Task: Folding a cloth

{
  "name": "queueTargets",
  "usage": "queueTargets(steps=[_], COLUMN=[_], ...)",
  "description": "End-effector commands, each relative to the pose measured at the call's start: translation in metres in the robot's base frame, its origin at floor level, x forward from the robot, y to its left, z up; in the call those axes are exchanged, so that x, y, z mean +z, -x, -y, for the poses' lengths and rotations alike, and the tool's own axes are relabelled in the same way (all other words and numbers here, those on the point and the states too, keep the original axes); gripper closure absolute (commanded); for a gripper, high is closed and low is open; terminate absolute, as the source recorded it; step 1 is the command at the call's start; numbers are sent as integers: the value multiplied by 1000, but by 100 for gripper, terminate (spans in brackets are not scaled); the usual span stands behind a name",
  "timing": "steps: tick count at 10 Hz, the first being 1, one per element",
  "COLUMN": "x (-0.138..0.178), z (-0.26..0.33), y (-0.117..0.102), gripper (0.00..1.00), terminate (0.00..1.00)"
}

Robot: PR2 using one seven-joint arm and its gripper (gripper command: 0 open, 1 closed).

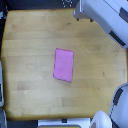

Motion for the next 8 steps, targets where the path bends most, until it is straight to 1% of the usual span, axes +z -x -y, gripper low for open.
queueTargets(steps=[1, 4, 7, 8], x=[7, -3, -11, -14], z=[117, 143, 172, 180], y=[26, 32, 27, 27], gripper=[0, 0, 0, 0], terminate=[0, 0, 0, 100])
